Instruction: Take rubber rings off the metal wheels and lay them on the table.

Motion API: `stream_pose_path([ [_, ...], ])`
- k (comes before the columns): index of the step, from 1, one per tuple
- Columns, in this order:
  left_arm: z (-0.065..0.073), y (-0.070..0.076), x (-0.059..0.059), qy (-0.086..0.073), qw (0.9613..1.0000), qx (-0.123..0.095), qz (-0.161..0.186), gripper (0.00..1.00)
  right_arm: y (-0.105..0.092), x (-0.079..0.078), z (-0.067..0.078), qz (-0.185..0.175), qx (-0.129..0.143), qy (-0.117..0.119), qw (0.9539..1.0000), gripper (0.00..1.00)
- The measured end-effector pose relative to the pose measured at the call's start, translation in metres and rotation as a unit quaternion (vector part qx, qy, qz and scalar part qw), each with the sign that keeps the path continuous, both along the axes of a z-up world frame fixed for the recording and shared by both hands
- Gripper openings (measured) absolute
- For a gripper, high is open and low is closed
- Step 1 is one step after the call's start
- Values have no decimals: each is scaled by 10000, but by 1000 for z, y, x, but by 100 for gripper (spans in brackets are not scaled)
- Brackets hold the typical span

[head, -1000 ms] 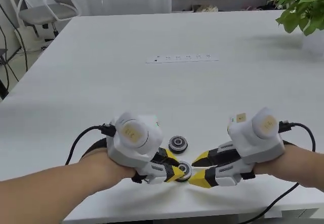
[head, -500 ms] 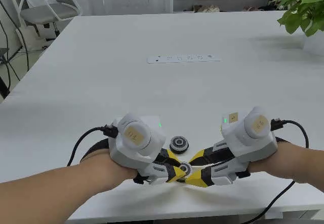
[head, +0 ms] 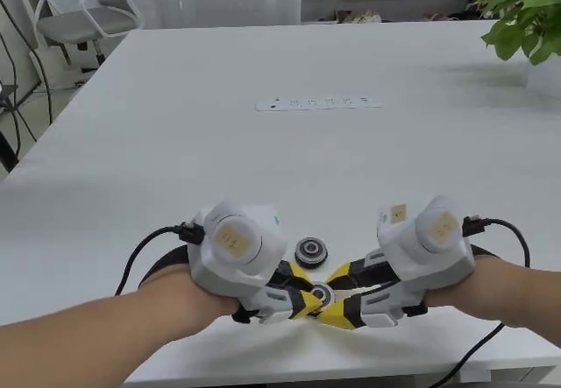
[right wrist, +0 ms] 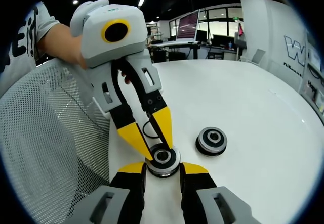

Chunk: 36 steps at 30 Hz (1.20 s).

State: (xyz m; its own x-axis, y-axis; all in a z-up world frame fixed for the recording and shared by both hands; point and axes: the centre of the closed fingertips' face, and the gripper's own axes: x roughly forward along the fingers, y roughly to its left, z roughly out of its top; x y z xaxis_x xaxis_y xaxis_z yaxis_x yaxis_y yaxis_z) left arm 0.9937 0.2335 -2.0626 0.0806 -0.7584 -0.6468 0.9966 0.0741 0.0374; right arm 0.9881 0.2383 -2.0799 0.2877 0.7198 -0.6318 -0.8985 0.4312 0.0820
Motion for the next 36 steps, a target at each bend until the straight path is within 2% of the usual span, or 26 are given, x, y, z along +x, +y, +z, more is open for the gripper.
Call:
stream_pose_path([
  [12, 0, 0, 0, -19, 10000, -18, 23, 7, -8, -3, 0, -85, 55, 73, 9999, 17],
  [14, 0, 0, 0, -17, 10000, -23, 29, 7, -11, -3, -1, -97, 32, 85, 9999, 13],
  [15, 0, 0, 0, -16, 10000, -25, 34, 7, -13, -3, -3, -85, -20, 78, 9999, 9],
  [17, 0, 0, 0, -12, 10000, -35, 43, 7, -14, -3, -4, -211, 45, 190, 9996, 2],
  [22, 0, 0, 0, -9, 10000, -48, 62, 7, -14, -3, -3, -255, 59, 231, 9994, 1],
  [26, -1, -2, 1, -12, 9999, -53, 88, 7, -13, -3, -3, -386, 168, 386, 9984, 0],
  [36, 0, -1, 1, -17, 10000, -41, 90, 7, -14, -1, -4, -525, 170, 512, 9972, 0],
])
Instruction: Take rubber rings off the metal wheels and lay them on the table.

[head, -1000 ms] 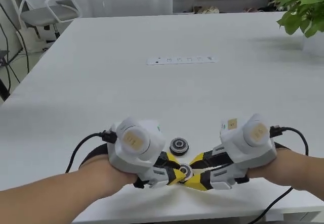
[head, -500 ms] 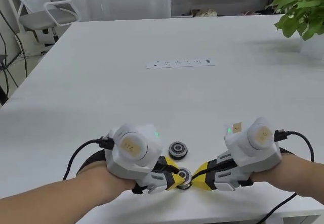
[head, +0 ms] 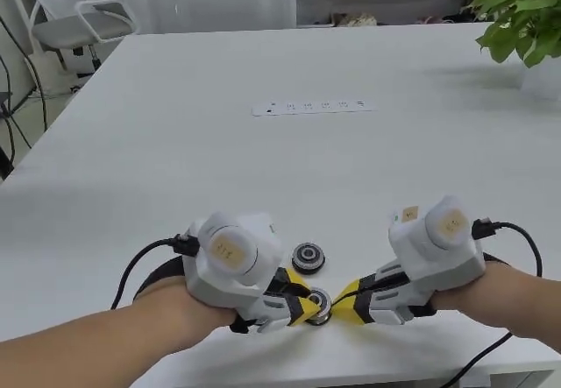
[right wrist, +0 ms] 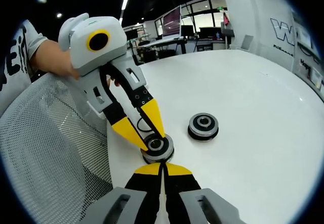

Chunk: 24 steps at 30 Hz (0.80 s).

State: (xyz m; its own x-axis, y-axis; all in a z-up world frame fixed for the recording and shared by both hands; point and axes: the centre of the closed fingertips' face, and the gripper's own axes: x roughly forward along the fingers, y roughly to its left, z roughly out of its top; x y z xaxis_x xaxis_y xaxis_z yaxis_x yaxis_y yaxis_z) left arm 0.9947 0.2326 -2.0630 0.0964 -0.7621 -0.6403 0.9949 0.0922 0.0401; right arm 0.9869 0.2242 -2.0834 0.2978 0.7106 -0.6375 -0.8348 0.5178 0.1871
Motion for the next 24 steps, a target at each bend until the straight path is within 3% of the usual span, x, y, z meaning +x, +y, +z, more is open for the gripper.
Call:
stream_pose_path([
  [21, 0, 1, 0, -22, 10000, 18, 28, 7, -4, 4, 5, -345, 219, 212, 9989, 0],
  [22, 0, 1, 0, -18, 10000, 15, 30, 7, -8, 9, 7, -440, 241, 118, 9987, 0],
  [24, 0, 1, 0, -19, 10000, 14, 33, 7, -6, 10, 12, -609, 481, 300, 9965, 0],
])
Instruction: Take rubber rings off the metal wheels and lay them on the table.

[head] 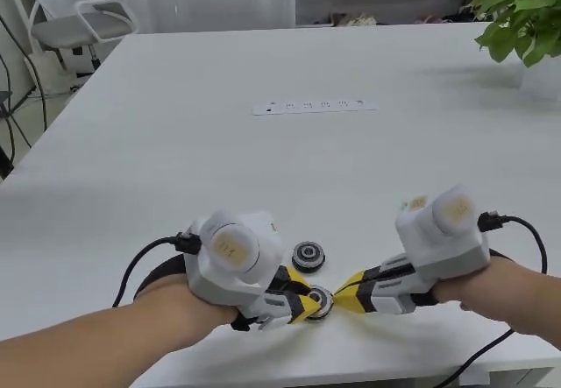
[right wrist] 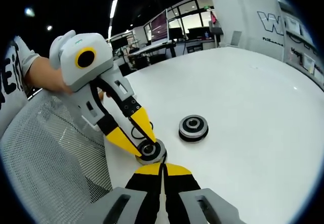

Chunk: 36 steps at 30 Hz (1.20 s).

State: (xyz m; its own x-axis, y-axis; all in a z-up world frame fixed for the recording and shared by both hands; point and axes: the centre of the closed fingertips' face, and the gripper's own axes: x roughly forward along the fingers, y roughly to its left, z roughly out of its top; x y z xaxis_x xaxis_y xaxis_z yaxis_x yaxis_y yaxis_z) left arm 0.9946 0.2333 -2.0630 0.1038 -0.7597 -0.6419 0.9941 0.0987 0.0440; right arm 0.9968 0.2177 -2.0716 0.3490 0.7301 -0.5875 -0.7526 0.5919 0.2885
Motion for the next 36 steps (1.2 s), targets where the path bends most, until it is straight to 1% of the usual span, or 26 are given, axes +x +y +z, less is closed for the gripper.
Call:
stream_pose_path([
  [4, 0, 0, 0, -8, 10000, 4, 9, 7, 1, 0, -2, 33, -57, -43, 10000, 0],
  [7, 0, 0, 0, -11, 10000, 9, 23, 7, 2, 1, 3, -39, 103, 13, 9999, 0],
  [12, 0, 0, 0, -22, 10000, 15, 45, 7, 3, 0, 4, -68, 176, 42, 9998, 0],
  [14, 0, 0, 0, -29, 10000, 21, 53, 7, 5, 0, 6, -159, 260, 160, 9994, 0],
  [15, 0, 0, 0, -36, 10000, 25, 53, 7, 6, 0, 6, -159, 249, 164, 9994, 0],
  [17, 0, 0, 0, -39, 10000, 29, 57, 7, 7, 0, 6, -116, 186, 118, 9997, 0],
  [20, 0, 0, 0, -43, 10000, 37, 60, 7, 7, -1, 7, -131, 213, 129, 9996, 0],
  [31, 0, 0, 1, -54, 9999, 63, 77, 6, 13, -3, 9, 14, 149, 2, 9999, 0],
  [36, 0, 0, 1, -58, 9999, 61, 86, 6, 16, -4, 9, 63, 164, -29, 9998, 0],
])
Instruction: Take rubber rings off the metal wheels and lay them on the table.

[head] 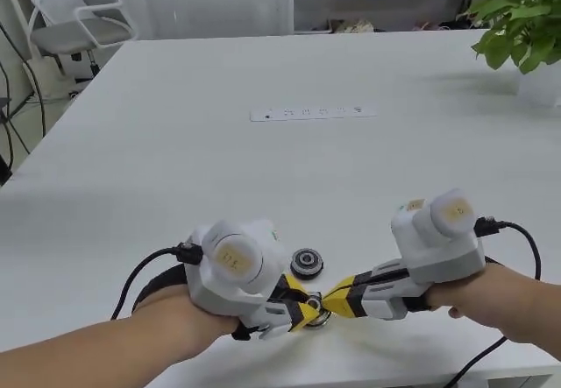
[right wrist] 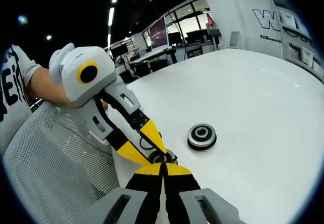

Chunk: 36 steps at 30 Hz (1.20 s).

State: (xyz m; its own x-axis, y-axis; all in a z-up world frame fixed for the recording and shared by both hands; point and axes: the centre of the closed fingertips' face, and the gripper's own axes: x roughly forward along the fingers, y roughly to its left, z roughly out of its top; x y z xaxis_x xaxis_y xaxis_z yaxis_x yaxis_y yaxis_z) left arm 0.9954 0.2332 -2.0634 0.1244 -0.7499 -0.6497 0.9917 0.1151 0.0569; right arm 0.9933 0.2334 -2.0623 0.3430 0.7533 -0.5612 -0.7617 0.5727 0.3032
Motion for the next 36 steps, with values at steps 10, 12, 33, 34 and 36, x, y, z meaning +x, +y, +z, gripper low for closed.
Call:
stream_pose_path([
  [10, 0, 0, 0, 5, 10000, -6, 12, 6, 5, -2, 2, 115, -1, -110, 9999, 0],
  [12, 0, 0, 0, 10, 10000, -6, 14, 7, 5, -2, 2, 134, 5, -116, 9998, 0],
  [33, 0, 0, 0, 45, 10000, -55, 19, 7, 4, -2, 5, 130, 85, -140, 9998, 0],
  [34, 0, 0, 0, 46, 10000, -57, 19, 7, 4, -2, 5, 124, 90, -141, 9998, 0],
  [36, 0, 0, 0, 46, 10000, -55, 19, 7, 4, -2, 5, 116, 102, -134, 9998, 0],
])
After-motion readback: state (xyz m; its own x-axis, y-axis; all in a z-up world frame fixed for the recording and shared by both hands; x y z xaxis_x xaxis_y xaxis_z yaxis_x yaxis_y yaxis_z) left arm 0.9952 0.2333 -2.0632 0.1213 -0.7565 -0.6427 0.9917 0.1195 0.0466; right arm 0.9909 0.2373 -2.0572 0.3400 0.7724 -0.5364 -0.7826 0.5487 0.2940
